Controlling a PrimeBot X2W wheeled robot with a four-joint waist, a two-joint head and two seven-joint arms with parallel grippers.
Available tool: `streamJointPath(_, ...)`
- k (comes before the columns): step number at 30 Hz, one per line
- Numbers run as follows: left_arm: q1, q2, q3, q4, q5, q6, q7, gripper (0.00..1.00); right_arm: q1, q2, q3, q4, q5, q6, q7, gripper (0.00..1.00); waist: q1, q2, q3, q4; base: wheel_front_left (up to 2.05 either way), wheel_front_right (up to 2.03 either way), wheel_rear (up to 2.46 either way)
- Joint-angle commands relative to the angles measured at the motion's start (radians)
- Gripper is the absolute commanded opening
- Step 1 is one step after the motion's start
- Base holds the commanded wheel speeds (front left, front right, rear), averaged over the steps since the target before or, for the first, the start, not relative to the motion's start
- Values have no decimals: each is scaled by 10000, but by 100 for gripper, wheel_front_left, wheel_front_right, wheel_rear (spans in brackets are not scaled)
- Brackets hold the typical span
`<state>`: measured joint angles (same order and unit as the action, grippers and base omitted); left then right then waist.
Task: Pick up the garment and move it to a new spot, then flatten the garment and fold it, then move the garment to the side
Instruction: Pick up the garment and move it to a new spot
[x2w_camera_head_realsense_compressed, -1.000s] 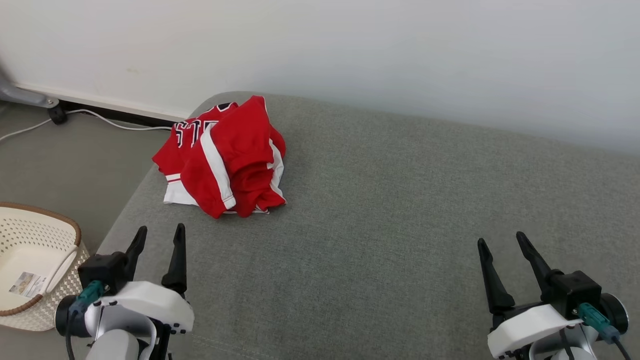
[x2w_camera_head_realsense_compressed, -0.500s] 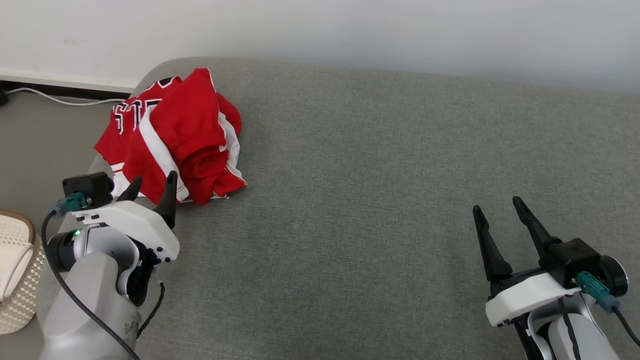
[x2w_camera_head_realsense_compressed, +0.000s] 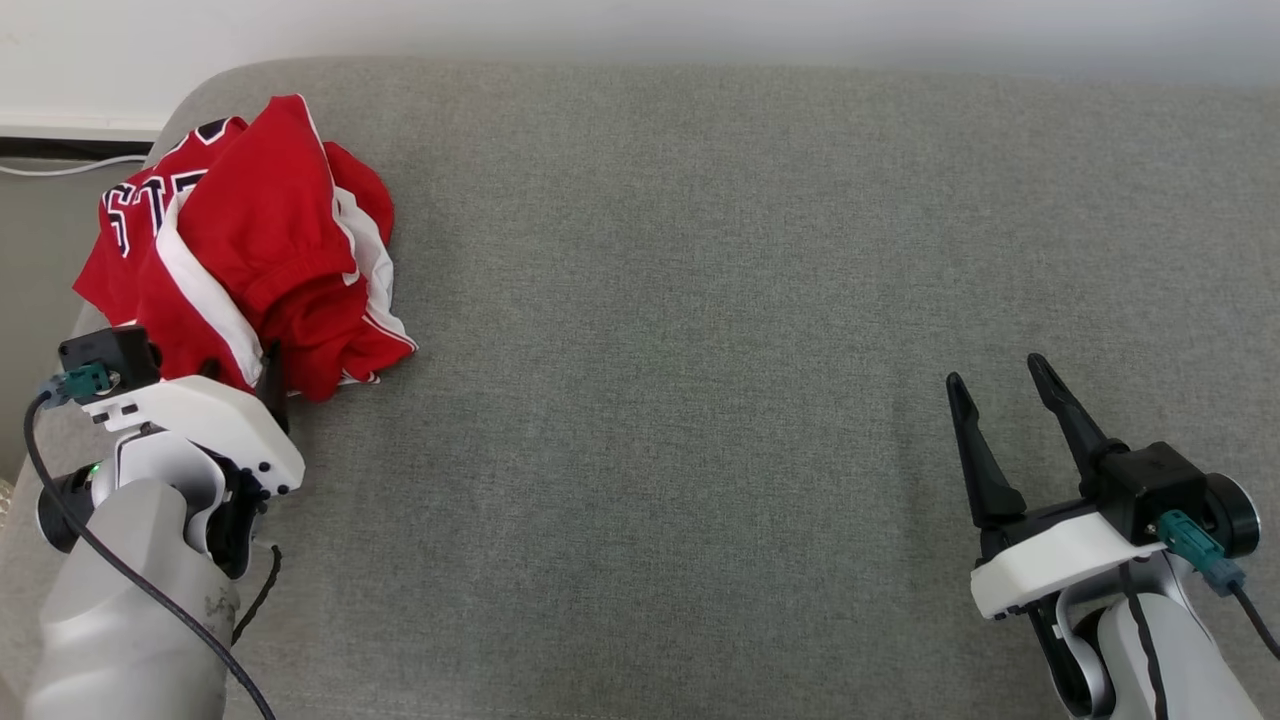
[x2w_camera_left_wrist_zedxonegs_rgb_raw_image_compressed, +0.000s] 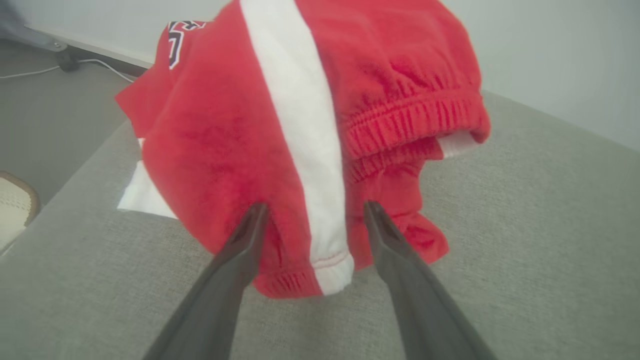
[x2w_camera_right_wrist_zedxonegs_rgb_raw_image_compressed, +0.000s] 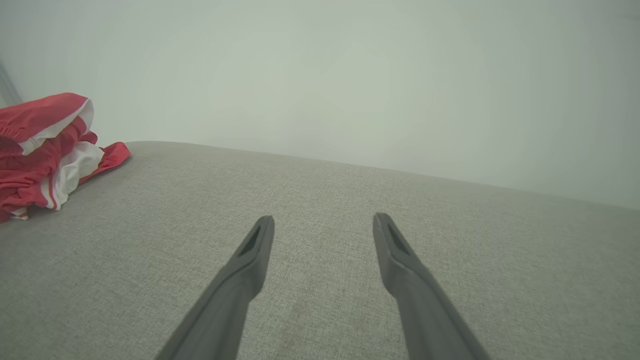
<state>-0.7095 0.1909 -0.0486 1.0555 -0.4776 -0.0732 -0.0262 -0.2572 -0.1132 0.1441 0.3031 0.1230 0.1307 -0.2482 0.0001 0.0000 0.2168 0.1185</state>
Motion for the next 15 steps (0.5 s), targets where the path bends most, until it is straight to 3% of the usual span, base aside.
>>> streamJointPath(1,-456,586,286,-17,-25,183,-351,20,-204,-47,219,-273,-50,0,-136,100,-1,0,23,-2,0,0,0)
streamJointPath(2,-515,581,318,126,-57,214,-434,0,-204,-48,216,-277,-56,0,-136,100,-1,0,27,1,0,0,0)
streamJointPath(15,-793,353,36,878,-22,-117,-1572,0,59,-2,-73,-319,-24,0,-136,100,-1,0,-413,201,0,0,0)
